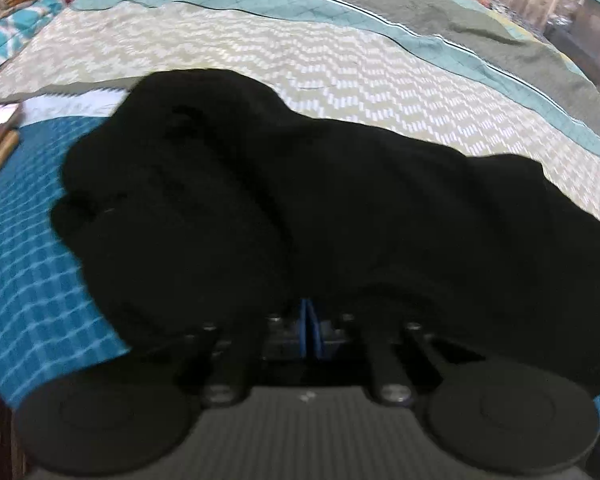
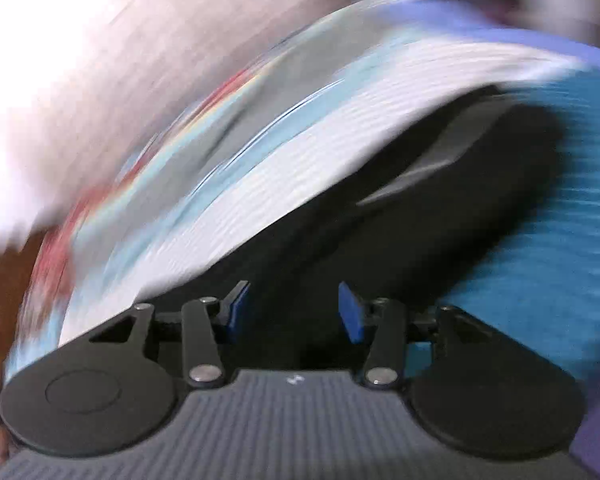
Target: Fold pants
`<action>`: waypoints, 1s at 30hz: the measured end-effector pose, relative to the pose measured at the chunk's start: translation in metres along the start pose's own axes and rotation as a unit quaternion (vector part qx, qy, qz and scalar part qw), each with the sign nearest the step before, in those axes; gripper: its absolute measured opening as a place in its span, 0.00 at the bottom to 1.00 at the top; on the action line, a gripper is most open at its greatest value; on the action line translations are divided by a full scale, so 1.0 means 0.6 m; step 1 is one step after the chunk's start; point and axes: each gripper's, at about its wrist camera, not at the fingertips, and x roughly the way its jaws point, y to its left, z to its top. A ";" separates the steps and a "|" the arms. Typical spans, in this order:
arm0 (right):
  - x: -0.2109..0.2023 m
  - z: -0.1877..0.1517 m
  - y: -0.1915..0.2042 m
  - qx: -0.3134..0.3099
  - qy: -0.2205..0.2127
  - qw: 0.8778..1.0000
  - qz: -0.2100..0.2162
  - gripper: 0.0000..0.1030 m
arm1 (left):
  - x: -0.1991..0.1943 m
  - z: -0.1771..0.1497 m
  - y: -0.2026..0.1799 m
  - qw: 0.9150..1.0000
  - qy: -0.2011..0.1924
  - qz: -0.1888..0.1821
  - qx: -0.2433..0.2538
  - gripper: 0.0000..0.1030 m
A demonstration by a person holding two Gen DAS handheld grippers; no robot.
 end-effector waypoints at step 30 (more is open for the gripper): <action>-0.019 0.158 -0.128 0.040 -0.152 0.982 -0.108 0.09 | 0.039 0.032 -0.221 0.995 0.016 -0.092 0.019 0.18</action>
